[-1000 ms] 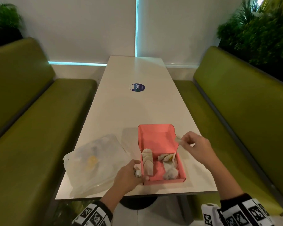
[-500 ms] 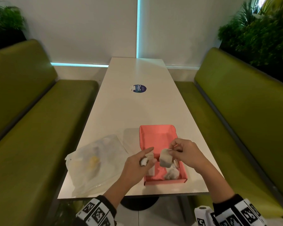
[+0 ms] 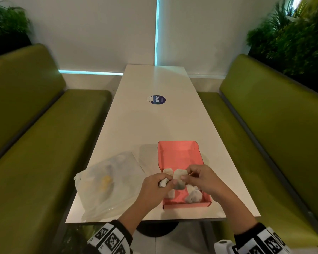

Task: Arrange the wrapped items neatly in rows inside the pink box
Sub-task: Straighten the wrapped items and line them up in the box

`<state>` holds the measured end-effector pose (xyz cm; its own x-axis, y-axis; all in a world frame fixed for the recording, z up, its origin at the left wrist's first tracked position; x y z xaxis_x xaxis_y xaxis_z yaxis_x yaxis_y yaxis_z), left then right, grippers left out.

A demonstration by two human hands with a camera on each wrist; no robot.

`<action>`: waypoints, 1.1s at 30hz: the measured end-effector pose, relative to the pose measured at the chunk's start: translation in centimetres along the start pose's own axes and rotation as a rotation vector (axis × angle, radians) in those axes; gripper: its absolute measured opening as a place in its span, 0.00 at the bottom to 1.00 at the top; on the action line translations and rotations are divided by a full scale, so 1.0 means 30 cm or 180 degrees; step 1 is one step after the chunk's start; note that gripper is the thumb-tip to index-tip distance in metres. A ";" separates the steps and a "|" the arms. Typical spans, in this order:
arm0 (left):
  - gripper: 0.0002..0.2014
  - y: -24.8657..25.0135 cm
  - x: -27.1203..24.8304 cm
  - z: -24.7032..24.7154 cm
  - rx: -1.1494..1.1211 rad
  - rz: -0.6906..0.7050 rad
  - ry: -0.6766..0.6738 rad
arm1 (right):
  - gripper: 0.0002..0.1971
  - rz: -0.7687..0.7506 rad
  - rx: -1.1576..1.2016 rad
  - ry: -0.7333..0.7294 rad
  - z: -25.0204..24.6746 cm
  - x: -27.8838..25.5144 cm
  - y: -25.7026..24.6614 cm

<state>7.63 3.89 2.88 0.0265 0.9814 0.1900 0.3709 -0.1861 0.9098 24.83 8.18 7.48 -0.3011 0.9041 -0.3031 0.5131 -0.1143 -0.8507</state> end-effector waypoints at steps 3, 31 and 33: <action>0.05 -0.006 -0.001 -0.001 0.0043 0.0003 0.0036 | 0.02 -0.0084 0.0073 0.0076 0.013 -0.002 -0.006; 0.25 -0.061 -0.021 -0.024 0.0338 -0.1114 0.0100 | 0.10 0.0371 -0.1102 -0.0029 0.091 0.064 0.089; 0.29 -0.057 -0.025 -0.015 0.0335 -0.1253 -0.0059 | 0.09 0.0388 -0.1476 -0.0211 0.119 0.077 0.091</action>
<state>6.56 3.45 1.35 -0.1202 0.9776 -0.1728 0.4490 0.2088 0.8688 22.67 8.50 2.91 -0.2593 0.8656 -0.4284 0.8476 -0.0087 -0.5305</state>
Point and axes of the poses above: each hand's wrist, its own x-axis towards the middle knuckle, its own z-axis out of the palm, y = z × x, the point moved 1 cm from there along x, towards the middle knuckle, and after that the axes turned 8 degrees about z, right-handed, at the moved point
